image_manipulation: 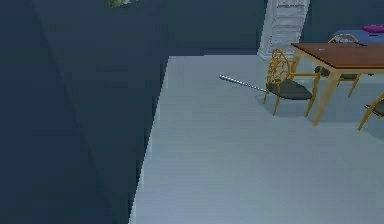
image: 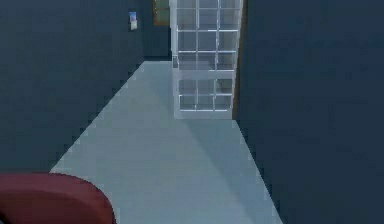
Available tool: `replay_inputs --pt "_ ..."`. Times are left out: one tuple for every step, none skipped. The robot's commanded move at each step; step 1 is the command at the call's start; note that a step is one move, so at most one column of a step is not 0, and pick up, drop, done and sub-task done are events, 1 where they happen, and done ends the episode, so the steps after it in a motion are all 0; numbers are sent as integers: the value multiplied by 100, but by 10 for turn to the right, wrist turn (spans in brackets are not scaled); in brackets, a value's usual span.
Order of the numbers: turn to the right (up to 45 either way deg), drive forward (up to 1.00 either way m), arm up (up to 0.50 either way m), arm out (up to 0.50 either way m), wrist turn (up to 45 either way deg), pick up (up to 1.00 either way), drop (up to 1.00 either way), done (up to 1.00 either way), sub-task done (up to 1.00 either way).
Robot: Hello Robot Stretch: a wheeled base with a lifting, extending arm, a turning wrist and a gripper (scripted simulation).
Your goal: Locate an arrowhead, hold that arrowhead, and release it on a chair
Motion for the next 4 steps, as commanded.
replay_inputs --pt "-30 0 0 0 0 0 0 0 0" --pt "0 100 0 0 0 0 0 0 0" --pt "-30 0 0 0 0 0 0 0 0" --pt "0 20 0 0 0 0 0 0 0"
